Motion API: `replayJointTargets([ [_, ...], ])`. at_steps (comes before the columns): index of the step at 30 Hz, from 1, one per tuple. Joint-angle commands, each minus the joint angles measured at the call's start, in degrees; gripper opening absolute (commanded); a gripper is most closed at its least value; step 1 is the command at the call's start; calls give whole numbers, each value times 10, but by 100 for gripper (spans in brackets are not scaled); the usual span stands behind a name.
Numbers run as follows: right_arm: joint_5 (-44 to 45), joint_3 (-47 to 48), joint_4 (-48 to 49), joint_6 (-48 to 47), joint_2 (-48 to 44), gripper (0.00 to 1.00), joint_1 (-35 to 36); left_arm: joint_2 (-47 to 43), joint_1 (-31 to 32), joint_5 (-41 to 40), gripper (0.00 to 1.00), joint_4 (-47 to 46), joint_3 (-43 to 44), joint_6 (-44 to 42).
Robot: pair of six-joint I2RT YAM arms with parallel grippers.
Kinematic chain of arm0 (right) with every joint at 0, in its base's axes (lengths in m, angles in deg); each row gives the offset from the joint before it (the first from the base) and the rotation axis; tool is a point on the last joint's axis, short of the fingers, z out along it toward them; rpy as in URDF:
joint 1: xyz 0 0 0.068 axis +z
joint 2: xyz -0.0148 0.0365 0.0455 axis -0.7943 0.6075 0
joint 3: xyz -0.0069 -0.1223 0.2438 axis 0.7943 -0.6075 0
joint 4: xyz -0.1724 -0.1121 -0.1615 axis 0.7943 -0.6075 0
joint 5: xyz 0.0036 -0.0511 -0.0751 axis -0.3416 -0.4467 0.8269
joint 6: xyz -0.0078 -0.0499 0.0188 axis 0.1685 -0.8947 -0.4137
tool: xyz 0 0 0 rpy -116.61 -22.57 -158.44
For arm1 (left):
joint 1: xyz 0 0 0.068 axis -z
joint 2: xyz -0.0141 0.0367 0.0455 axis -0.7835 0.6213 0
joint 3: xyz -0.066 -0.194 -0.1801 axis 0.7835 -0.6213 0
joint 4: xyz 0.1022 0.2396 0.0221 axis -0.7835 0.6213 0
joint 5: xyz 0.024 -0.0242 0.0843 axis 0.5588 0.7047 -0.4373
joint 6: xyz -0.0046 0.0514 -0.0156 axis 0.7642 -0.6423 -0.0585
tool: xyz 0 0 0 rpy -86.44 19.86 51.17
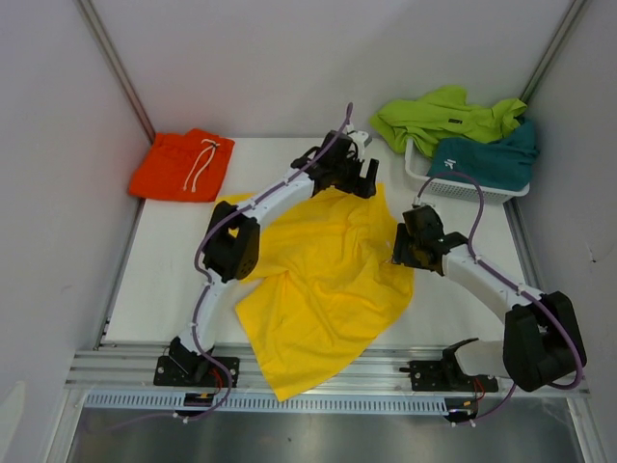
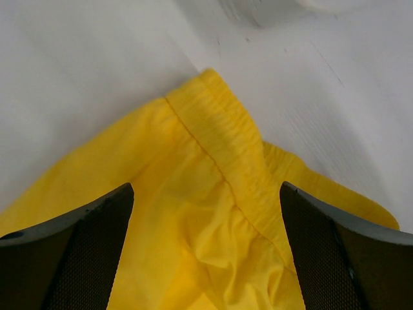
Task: Fold and stack the shorts
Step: Flatten the shorts out
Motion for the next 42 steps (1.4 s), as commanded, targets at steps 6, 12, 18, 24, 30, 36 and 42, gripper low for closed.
replayJointTargets([
  [6,23,-28,-1,47,3,55,18,85,-45,93,96,-13,128,-28],
  [12,37,-24,12,57,30,48,21,144,-46,141,86,-34,136,2],
  [18,48,-14,25,63,66,46,21,162,-48,176,72,-39,129,37],
  [24,58,-12,31,69,81,15,22,174,-48,189,56,-13,124,51],
  [30,55,-27,38,83,36,0,21,176,-58,142,7,0,125,85],
  [36,-4,-75,59,102,-59,0,-14,175,-78,81,0,0,121,132],
  [42,-54,-125,56,134,-130,0,-90,184,-100,45,0,10,139,179],
])
